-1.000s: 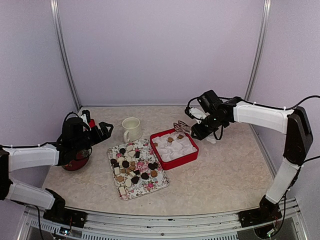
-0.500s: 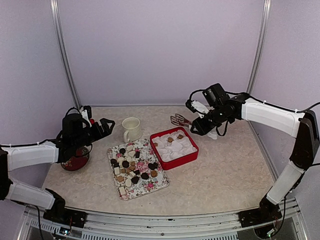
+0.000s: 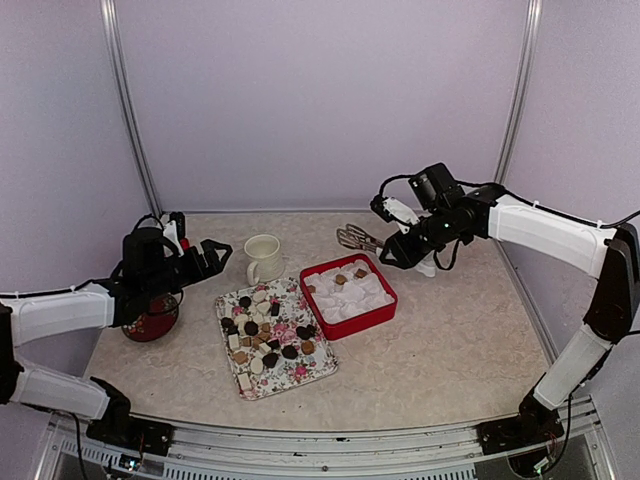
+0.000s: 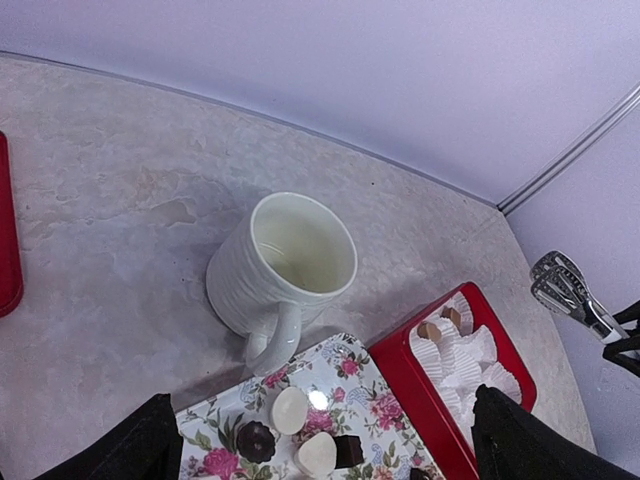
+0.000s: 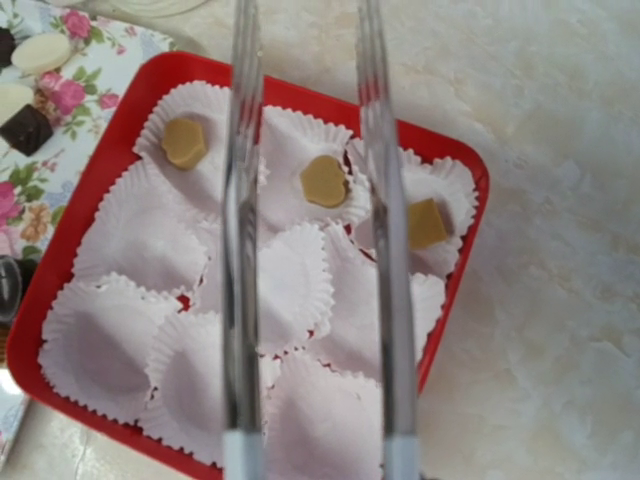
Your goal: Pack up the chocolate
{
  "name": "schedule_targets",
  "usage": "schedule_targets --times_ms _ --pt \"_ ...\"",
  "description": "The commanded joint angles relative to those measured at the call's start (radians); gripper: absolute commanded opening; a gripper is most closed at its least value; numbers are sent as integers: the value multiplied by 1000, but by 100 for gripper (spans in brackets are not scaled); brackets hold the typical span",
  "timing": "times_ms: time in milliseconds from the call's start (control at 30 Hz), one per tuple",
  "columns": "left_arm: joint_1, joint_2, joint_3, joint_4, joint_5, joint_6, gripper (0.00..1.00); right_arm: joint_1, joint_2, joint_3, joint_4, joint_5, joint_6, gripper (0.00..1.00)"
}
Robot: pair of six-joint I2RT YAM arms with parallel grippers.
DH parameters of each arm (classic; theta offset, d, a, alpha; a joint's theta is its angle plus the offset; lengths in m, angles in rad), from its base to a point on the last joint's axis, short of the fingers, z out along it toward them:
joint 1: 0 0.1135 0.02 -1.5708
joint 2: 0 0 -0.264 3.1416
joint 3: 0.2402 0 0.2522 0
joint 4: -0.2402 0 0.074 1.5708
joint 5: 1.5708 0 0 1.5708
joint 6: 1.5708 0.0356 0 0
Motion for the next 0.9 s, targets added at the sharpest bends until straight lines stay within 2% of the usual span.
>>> schedule_targets --times_ms 0,400,867 --pt "8 -29 -28 3 30 7 99 19 -31 24 15 -24 -18 36" --pt "15 -72 -2 -21 14 16 99 105 -38 4 18 -43 -33 36" --pt "16 -53 -13 -19 -1 10 99 263 -22 -4 -9 -87 -17 37"
